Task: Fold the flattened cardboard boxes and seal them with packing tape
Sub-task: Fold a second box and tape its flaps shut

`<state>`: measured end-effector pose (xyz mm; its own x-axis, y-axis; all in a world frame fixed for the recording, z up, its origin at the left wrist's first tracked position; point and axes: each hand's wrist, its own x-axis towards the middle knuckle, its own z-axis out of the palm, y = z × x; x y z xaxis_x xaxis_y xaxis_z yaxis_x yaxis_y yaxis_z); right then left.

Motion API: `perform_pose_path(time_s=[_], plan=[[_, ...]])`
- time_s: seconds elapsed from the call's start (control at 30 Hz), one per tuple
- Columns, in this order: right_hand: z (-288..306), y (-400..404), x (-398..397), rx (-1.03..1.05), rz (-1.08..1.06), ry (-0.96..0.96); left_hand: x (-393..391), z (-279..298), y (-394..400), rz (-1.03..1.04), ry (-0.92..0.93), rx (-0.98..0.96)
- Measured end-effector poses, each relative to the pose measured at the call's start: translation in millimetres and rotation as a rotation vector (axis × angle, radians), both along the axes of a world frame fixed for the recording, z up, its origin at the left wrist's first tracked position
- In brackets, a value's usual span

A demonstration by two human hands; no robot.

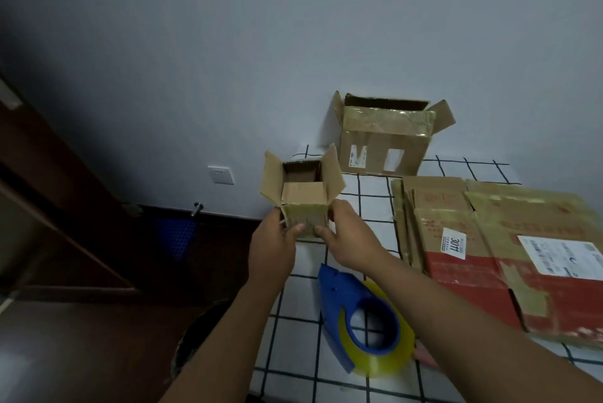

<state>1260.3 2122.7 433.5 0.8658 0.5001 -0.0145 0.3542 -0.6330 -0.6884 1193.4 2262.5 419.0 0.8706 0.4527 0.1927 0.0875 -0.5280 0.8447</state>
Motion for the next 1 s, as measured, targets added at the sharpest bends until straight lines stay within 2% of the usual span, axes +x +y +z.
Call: perform_pose_path(time_s=[0.17,0.3,0.4,0.47,0.7,1.0], plan=[[-11,-6,56,-0.132,0.039,0.073,49,-18,22,0.020,0.032,-0.017],[-32,-16,87,-0.411,-0.033,0.081,77,-38,26,-0.028,0.072,-0.011],[-46,-18,94,-0.640,0.001,0.062,97,-51,26,-0.061,0.100,-0.040],[-55,-20,95,-0.712,0.036,0.081,113,-59,29,-0.064,0.109,-0.045],[-65,-16,101,-0.721,0.049,0.127,175,-65,50,0.001,0.104,0.051],[-78,-15,104,-0.692,0.023,0.105,245,-76,51,-0.010,0.255,0.250]])
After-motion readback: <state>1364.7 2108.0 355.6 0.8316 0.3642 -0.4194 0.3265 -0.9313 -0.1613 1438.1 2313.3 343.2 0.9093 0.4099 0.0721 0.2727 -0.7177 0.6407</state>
